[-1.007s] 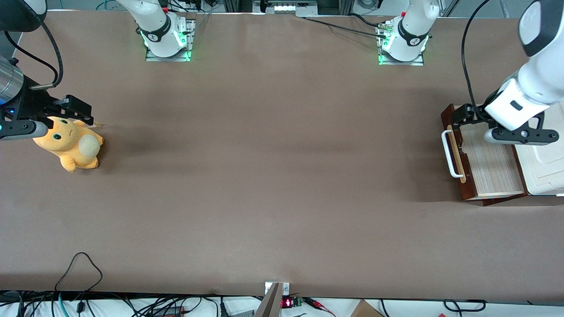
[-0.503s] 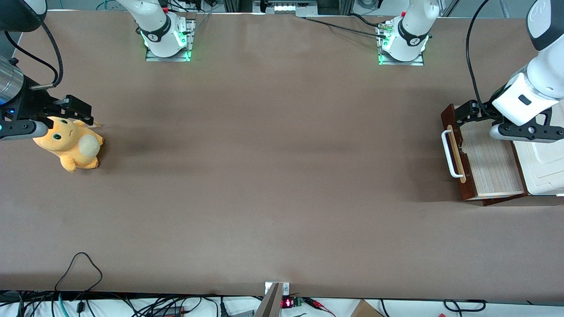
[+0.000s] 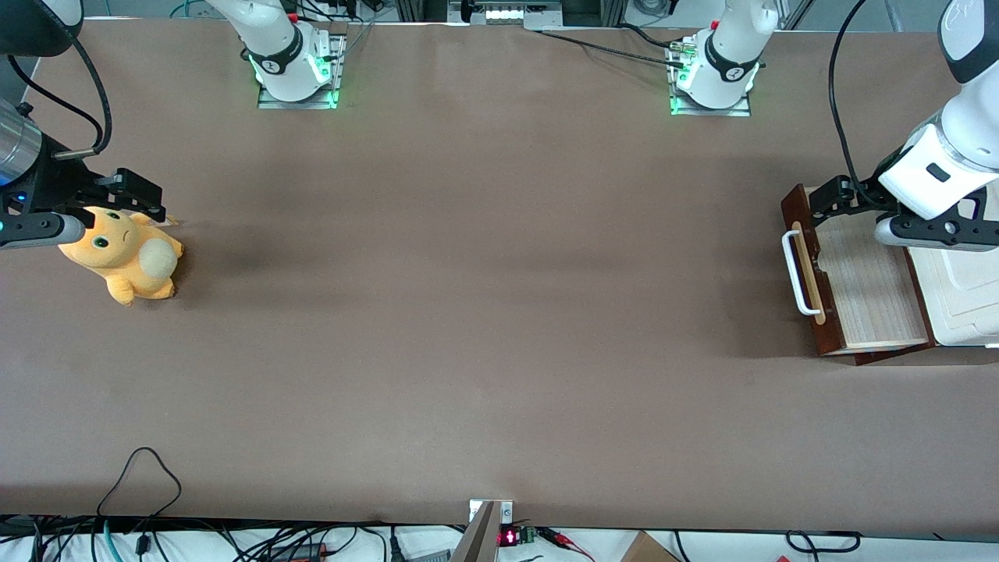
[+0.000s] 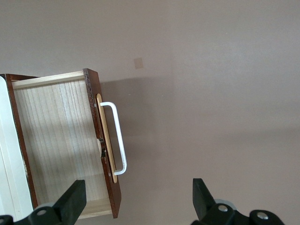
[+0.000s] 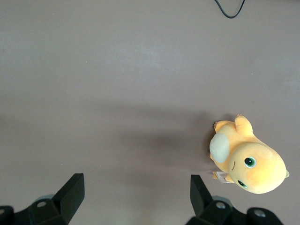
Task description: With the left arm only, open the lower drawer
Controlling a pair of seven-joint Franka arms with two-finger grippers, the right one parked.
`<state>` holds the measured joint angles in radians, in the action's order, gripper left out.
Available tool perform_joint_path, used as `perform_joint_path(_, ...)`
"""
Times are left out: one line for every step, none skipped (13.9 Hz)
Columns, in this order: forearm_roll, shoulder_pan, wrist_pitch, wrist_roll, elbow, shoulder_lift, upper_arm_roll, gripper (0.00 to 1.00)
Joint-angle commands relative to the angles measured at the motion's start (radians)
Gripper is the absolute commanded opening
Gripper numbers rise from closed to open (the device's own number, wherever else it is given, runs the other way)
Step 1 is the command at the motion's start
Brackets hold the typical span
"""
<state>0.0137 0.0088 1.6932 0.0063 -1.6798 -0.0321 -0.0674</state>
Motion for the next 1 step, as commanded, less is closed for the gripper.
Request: perform_joint_path(-0.024, 0.005, -0.001, 0.021, 0.005, 0.009, 0.001, 1.0)
